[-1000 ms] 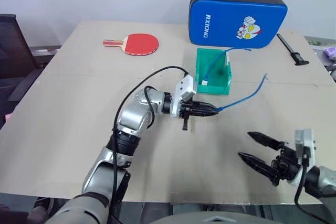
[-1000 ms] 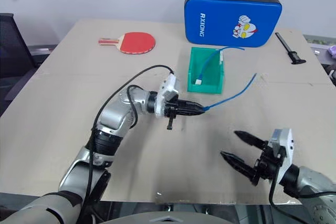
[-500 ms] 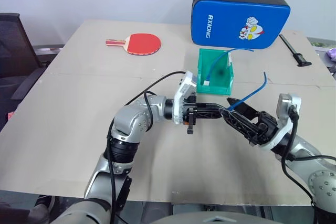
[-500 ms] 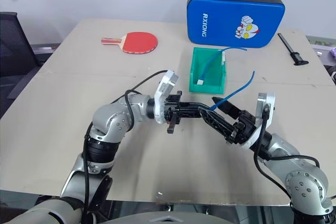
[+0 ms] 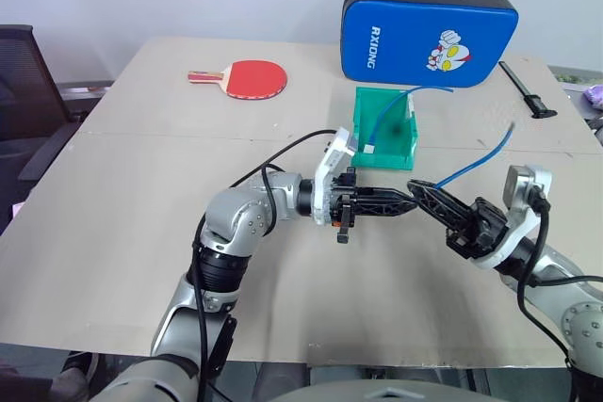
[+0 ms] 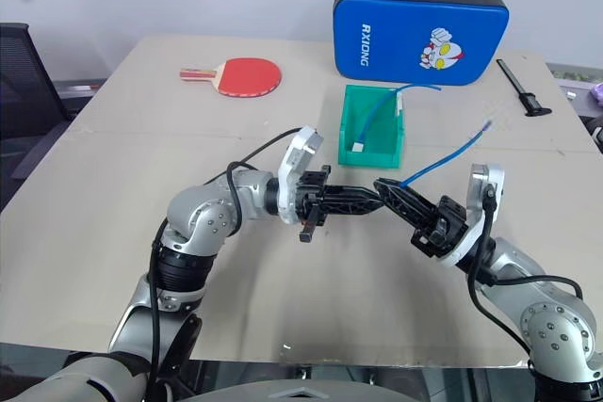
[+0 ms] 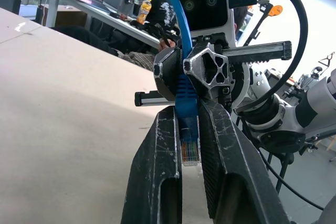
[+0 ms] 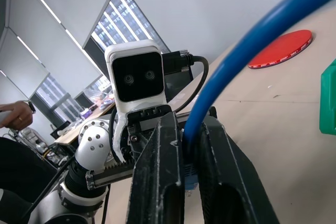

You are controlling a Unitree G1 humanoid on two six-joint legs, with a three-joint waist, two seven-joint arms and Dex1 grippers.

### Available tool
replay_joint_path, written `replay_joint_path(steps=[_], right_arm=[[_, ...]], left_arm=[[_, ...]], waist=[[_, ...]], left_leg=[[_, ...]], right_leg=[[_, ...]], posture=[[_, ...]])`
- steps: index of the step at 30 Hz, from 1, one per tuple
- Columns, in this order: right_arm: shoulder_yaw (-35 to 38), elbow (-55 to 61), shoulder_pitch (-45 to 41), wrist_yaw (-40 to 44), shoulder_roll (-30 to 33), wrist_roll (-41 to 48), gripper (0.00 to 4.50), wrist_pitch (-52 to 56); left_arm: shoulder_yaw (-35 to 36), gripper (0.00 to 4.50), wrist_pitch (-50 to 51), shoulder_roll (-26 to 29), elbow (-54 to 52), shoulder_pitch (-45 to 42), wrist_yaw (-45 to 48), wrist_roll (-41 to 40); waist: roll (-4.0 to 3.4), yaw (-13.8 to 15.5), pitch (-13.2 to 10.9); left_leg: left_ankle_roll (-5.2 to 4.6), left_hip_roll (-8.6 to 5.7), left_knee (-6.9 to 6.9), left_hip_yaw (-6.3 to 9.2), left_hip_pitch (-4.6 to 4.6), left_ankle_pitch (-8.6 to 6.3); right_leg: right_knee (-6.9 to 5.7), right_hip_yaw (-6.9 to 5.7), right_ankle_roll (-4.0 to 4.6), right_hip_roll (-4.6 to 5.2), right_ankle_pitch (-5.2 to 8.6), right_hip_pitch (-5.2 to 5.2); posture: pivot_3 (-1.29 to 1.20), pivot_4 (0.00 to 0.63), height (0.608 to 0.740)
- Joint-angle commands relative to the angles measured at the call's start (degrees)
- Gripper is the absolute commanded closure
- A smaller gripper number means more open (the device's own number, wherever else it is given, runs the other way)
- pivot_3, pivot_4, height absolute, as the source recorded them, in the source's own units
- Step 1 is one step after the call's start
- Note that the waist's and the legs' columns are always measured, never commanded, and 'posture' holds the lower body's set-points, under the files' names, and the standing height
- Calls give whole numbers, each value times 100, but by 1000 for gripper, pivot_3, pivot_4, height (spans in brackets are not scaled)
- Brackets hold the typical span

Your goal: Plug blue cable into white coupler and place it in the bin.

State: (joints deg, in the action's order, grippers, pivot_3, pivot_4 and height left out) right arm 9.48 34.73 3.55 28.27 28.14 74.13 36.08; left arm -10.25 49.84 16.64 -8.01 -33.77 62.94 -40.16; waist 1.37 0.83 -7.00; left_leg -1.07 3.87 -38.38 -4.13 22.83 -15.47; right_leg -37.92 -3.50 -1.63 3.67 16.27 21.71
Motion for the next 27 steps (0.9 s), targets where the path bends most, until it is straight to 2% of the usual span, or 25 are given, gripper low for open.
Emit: replay_joint_path(steps=[1,4,6,9,13,14,15,20,24,25,27], right_arm=[[-48,182,-36,110,-31,109,4402,-6],[-116,162,-66,97,-82,33,4402,-18],[-153,152,-69,107,-108,-17,4500,-18],[-168,104,-109,120,-123,-33,4500,-10],[-151,13,-181,150,-106,-19,4500,-1],[-139,-19,-212,153,-102,-19,4500,0],[-116,-56,-246,151,-98,-5,4500,2],[-42,-188,-361,126,-96,-7,4500,-13],[9,-254,-423,46,-118,-72,4500,-57],[30,-283,-451,26,-127,-147,4500,-101],[70,-377,-488,30,-156,-342,4500,-209]], left_arm=[[-43,4500,78,-19,-181,-137,-92,-119],[-18,4500,6,-8,-178,-115,-126,-104],[-34,3519,-88,38,-217,-59,-118,-43],[-39,2461,-168,126,-329,36,-125,-32],[56,612,-418,110,-445,165,-369,62],[73,208,-435,170,-525,215,-362,43],[108,22,-418,276,-660,303,-338,-6],[284,22,-422,878,-1386,878,-342,-73],[621,22,-579,1286,-2016,1505,-825,112],[784,22,-838,1288,-2210,1836,-1152,369],[1214,22,-1756,918,-2601,2915,-2183,1186]], waist=[[0,0,0],[0,0,0],[0,0,0],[-1,-2,-1],[-1,4,-1],[0,1,-1],[0,-2,-1],[-7,-21,-5],[-9,-7,-7],[-9,-6,-7],[-11,-25,-6]], left_leg=[[0,0,0,0,0,0],[0,0,0,0,0,0],[0,0,0,-1,0,0],[0,0,1,0,0,0],[0,0,2,-1,0,0],[-1,0,1,-1,0,0],[0,0,1,-2,0,0],[0,3,8,2,-7,0],[0,18,9,1,-8,-1],[0,19,9,0,-8,-1],[0,18,8,-2,-8,-1]], right_leg=[[-1,4,0,0,0,0],[0,9,0,0,0,0],[1,11,0,0,0,0],[1,13,0,-1,0,0],[2,14,0,0,0,0],[2,14,0,1,0,0],[2,15,0,1,0,0],[2,21,1,-3,1,2],[4,25,1,-4,1,3],[4,26,1,-2,1,2],[5,29,1,2,0,1]], posture=[[0,150,701],[0,150,701],[0,150,701],[0,150,701],[0,150,701],[0,150,701],[0,150,701],[0,150,701],[0,150,701],[0,150,701],[0,150,701]])
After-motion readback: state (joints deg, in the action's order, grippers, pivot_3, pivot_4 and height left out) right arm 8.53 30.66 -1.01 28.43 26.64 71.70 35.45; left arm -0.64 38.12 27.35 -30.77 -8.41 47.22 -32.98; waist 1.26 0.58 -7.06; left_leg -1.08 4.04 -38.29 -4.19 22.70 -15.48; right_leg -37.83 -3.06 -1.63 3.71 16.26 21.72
